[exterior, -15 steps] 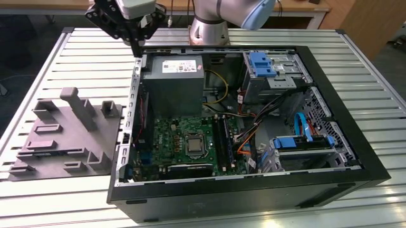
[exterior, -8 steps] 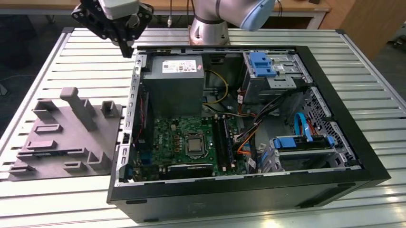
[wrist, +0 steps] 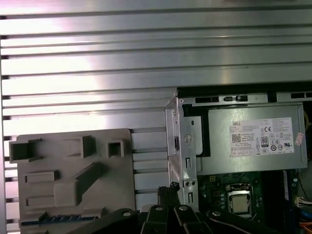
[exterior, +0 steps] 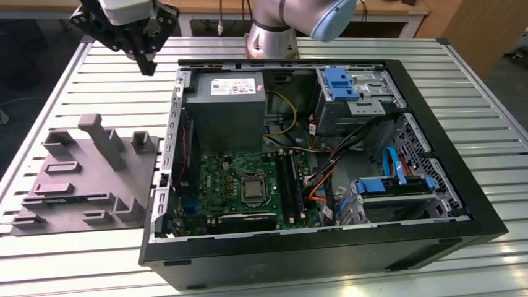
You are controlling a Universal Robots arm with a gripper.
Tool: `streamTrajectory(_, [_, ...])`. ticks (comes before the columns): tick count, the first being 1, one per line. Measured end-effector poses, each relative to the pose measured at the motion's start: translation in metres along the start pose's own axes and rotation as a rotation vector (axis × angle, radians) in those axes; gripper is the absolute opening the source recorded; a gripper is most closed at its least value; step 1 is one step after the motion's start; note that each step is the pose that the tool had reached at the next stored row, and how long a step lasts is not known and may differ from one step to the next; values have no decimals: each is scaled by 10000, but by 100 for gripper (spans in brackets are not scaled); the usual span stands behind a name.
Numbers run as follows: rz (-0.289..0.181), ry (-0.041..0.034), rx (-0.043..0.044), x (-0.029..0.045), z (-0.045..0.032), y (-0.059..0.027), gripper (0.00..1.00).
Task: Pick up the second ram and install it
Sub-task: 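Reach for the second ram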
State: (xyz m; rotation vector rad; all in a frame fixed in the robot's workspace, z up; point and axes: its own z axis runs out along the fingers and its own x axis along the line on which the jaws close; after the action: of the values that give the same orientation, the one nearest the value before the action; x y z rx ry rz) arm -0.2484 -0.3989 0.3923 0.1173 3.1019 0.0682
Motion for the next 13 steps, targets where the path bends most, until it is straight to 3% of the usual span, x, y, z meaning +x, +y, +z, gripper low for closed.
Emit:
streamTrajectory(8, [-1,-4,0,245,-5,-19,10])
streamTrajectory(13, [-1,-4,0,356,-1,-30,10])
